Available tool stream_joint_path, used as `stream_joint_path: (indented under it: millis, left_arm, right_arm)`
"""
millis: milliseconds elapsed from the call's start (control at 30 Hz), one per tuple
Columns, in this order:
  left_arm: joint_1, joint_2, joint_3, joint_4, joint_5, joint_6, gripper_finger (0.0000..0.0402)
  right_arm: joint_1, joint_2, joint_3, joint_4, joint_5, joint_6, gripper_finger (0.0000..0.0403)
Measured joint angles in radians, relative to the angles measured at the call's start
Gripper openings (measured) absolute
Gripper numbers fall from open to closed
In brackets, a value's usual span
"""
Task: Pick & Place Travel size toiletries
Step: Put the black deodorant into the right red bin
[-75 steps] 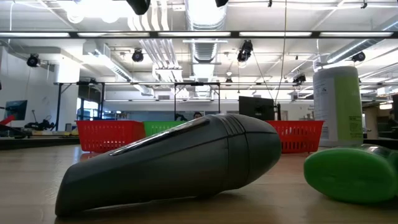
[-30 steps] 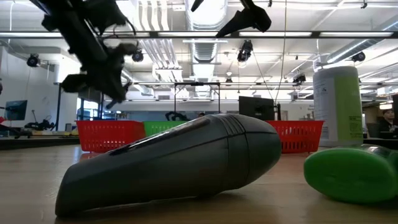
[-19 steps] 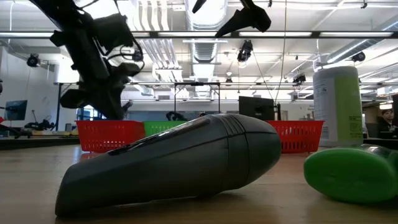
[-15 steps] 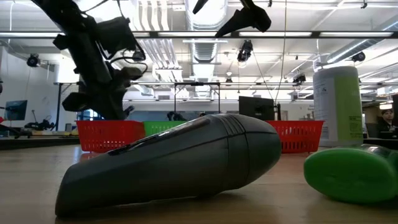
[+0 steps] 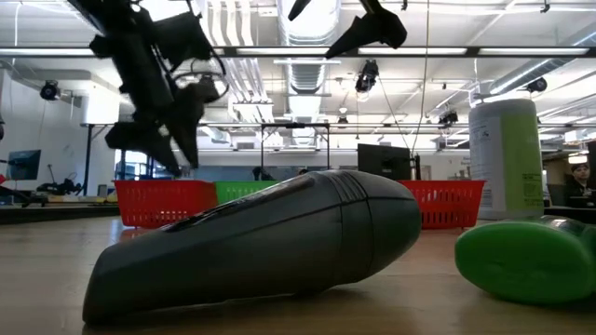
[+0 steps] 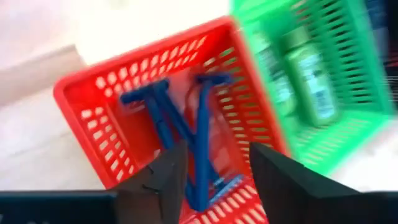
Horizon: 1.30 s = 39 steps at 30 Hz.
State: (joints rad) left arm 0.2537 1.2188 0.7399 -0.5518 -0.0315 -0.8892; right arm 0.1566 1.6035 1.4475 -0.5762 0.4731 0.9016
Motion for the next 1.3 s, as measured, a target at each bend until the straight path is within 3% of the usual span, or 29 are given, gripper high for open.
stream_joint_path:
  millis: [133,333,500,833,1067,1300]
  left_arm:
    - [-0.031,-0.074,0.059,-0.004,0.0,0.116,0.0198]
    - [-0.138,-0.207,0.111,0.059,0.117,0.512,0.02]
    - [-0.213,-0.265,0.105,0.023,0.144,0.506,0.02]
    - [-0.312,-0.287,0.073,0.019,0.111,0.45,0.02]
    - [-0.324,-0.286,0.054,0.019,0.111,0.45,0.0199]
    - [-0.324,-0.287,0.054,0.022,0.111,0.445,0.0199]
  right_arm:
    - [0.004,-0.004,0.0,-0.023,-0.056,-0.077,0.0357]
    - [0.028,0.005,0.0,-0.132,-0.296,-0.329,0.0344]
    - [0.097,0.067,-0.001,-0.168,-0.453,-0.461,0.0332]
    - [0.309,0.243,0.026,-0.139,-0.401,-0.764,0.0368]
    - [0.345,0.403,0.147,-0.108,-0.452,-0.746,0.037]
    - [0.352,0.525,0.265,-0.158,-0.438,-0.734,0.037]
